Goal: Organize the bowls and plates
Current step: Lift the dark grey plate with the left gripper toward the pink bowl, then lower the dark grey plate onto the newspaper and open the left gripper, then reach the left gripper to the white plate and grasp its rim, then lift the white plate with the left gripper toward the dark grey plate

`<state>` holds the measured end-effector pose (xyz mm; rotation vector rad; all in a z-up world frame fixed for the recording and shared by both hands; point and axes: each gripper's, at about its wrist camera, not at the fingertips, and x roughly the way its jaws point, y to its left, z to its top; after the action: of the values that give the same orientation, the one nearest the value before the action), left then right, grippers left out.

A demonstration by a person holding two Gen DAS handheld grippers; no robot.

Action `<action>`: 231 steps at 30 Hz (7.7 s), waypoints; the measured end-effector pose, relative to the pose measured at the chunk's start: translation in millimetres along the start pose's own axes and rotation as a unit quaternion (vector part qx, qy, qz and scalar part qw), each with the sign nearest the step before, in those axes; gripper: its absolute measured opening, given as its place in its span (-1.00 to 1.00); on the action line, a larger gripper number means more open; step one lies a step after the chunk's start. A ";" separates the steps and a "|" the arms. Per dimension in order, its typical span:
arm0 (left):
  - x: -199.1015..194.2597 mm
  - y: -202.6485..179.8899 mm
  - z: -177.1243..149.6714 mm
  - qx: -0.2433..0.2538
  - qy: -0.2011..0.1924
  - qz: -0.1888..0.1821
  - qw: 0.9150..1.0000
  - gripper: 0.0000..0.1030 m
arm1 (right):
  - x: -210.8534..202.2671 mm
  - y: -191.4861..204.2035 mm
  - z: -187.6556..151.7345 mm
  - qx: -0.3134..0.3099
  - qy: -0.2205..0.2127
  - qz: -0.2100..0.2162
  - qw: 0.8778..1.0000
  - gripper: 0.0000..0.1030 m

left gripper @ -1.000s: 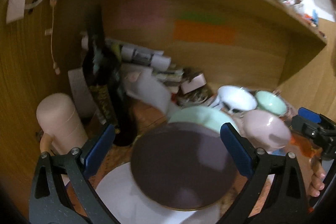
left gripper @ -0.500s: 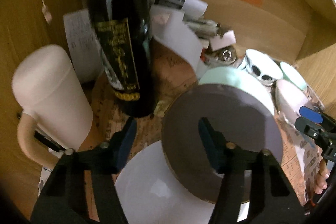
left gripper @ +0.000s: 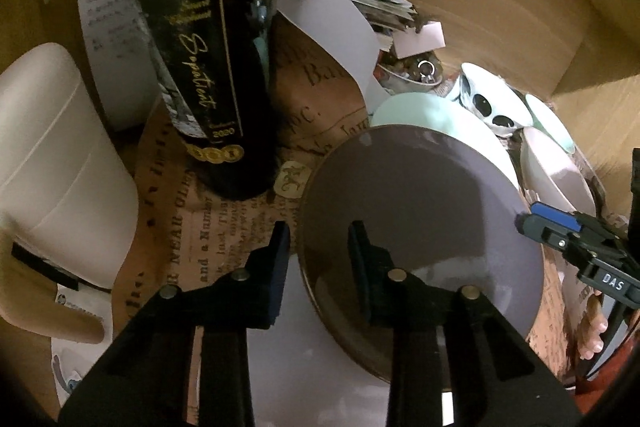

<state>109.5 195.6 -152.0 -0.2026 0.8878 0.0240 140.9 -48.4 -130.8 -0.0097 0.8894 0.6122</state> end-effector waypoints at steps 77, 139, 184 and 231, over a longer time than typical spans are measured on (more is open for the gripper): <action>-55.7 -120.0 -79.0 0.011 -0.031 -0.014 0.999 -0.51 | -102.6 -29.4 -70.0 0.028 -0.039 0.000 0.999 -0.56; -82.2 -161.0 -84.9 0.038 -0.102 -0.022 0.994 0.31 | -145.5 -62.7 -75.0 0.034 -0.088 -0.059 0.994 0.18; -80.7 27.4 -112.3 -0.076 -0.083 0.073 0.991 0.25 | 5.6 93.4 -35.7 -0.094 0.068 -0.011 0.993 -0.11; -84.5 -7.6 -94.6 -0.068 -0.079 0.044 0.994 -0.52 | -20.4 73.8 -30.4 -0.068 0.030 -0.001 0.997 -0.51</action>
<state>-15.7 176.0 -143.6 -0.2837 0.7376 0.1808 72.1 -5.0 -117.8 -0.1522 0.9033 0.6727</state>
